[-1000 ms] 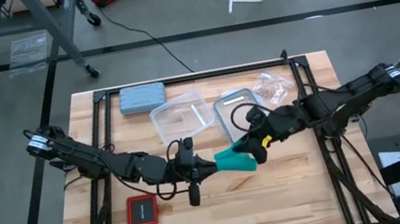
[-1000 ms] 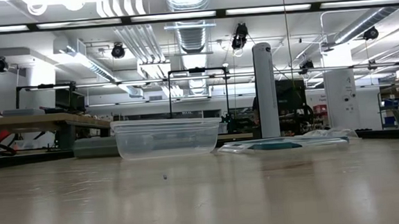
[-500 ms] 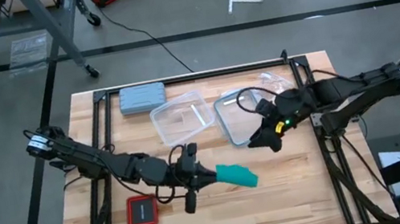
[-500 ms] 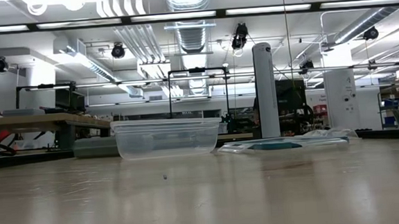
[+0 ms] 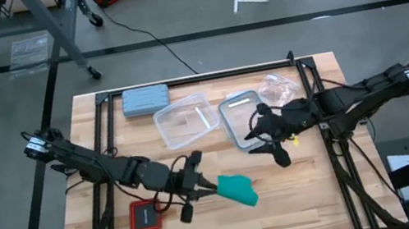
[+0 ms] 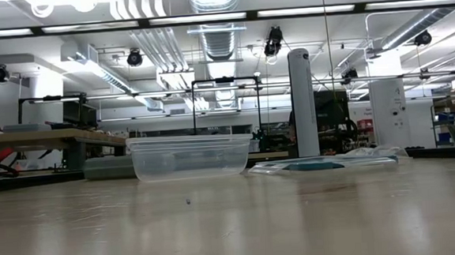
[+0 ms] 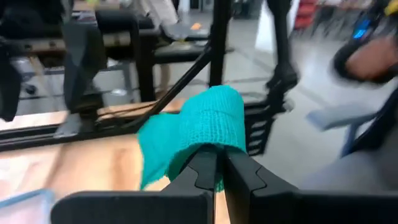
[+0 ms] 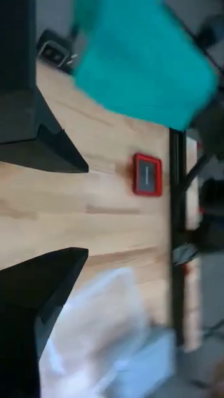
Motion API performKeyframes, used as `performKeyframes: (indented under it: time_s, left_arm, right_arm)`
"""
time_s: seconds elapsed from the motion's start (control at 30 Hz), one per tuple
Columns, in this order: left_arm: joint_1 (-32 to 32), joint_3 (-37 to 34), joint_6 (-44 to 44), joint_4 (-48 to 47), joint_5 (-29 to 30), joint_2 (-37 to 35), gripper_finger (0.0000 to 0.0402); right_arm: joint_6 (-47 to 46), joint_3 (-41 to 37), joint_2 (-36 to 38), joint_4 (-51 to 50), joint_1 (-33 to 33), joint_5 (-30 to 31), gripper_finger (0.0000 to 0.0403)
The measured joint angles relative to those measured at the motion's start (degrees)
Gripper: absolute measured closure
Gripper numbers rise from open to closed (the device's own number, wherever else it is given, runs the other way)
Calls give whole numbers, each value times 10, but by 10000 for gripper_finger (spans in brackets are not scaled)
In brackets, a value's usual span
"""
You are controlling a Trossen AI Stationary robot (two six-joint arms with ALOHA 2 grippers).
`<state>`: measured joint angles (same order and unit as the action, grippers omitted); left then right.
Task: Roll bandage
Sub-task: Roll the blue bandage
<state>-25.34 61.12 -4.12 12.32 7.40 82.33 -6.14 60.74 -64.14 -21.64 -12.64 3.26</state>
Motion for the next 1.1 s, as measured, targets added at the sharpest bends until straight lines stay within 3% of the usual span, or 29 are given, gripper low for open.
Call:
performKeyframes:
  time_s: [0.2, 0.4, 0.77, 1.1]
  left_arm:
    - [-14, 0, -34, 59, -42, -30, 399]
    - [-45, 0, 51, 70, -114, -49, 399]
    - [-61, 0, 67, 80, -106, -56, 398]
    - [-60, 0, 47, 82, -47, -56, 398]
  right_arm:
    - [181, -61, 0, 177, -32, 0, 208]
    - [318, -75, -26, 286, -93, 25, 208]
    - [485, -68, -115, 401, -196, 218, 208]
    - [604, -45, -187, 542, -217, 269, 209]
